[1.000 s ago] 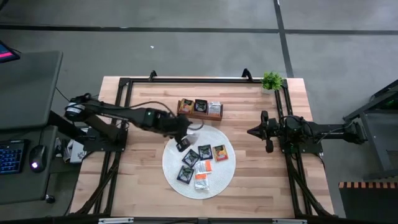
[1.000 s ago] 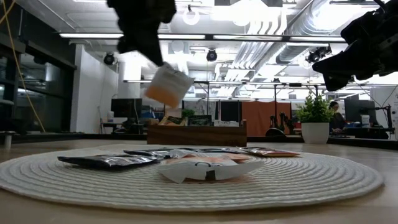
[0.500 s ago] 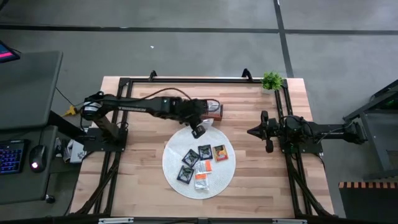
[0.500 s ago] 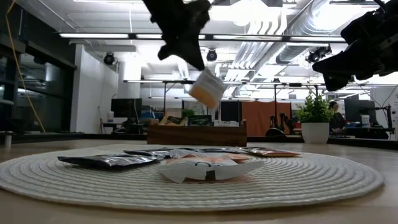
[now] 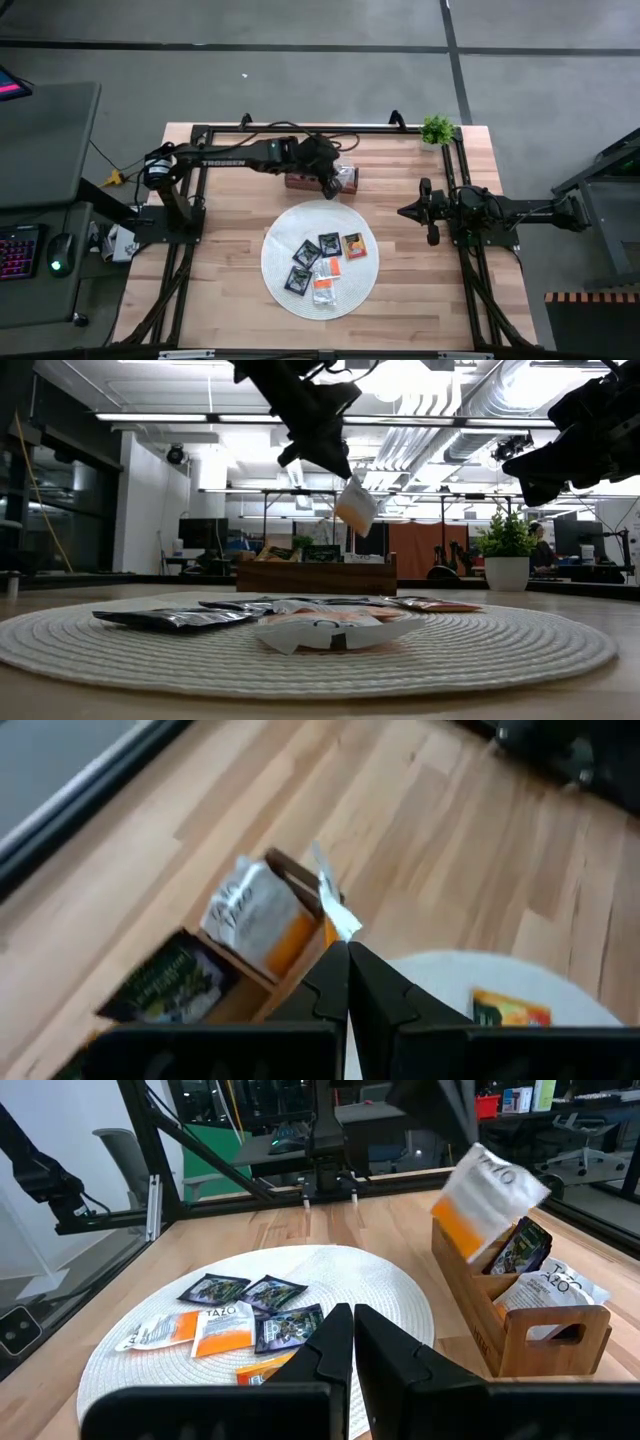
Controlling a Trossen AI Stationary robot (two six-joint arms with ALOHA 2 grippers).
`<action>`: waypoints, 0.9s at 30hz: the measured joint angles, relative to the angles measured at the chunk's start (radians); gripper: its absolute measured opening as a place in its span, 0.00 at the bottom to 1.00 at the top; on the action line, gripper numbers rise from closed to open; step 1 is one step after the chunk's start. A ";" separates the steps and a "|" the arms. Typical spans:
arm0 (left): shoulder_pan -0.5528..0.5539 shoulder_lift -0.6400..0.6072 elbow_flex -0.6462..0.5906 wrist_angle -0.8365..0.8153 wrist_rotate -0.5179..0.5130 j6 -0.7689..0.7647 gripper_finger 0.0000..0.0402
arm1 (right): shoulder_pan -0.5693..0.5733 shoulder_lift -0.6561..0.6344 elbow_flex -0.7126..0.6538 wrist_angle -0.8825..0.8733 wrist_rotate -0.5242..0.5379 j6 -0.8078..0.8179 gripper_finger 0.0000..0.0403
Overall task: Pick & Place Tea
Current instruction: Put the white tea bag into the right section of the wooden organizer
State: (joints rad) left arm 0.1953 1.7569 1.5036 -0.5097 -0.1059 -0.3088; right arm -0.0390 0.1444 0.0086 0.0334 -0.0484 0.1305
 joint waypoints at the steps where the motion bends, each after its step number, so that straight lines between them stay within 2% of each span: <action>1: 0.007 0.000 0.001 0.010 0.000 0.002 0.00 | 0.000 0.000 0.000 0.000 0.000 0.000 0.03; 9: 0.041 0.072 0.004 0.112 0.044 0.017 0.00 | 0.000 0.000 0.000 0.000 0.000 0.000 0.03; 16: 0.042 0.079 0.002 0.096 0.045 0.016 0.00 | 0.000 0.000 0.000 0.000 0.000 0.000 0.03; 18: 0.029 0.079 0.002 0.054 0.066 0.027 0.00 | 0.000 0.000 0.000 0.000 0.000 0.000 0.03; 24: -0.050 0.079 0.002 -0.126 0.213 0.075 0.00 | 0.000 0.000 0.000 0.000 0.000 0.000 0.03; 27: -0.101 0.079 0.002 -0.184 0.222 0.133 0.00 | 0.000 0.000 0.000 0.000 0.000 0.000 0.03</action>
State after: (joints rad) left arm 0.0943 1.8355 1.5051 -0.6937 0.1161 -0.1755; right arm -0.0391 0.1444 0.0086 0.0334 -0.0483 0.1306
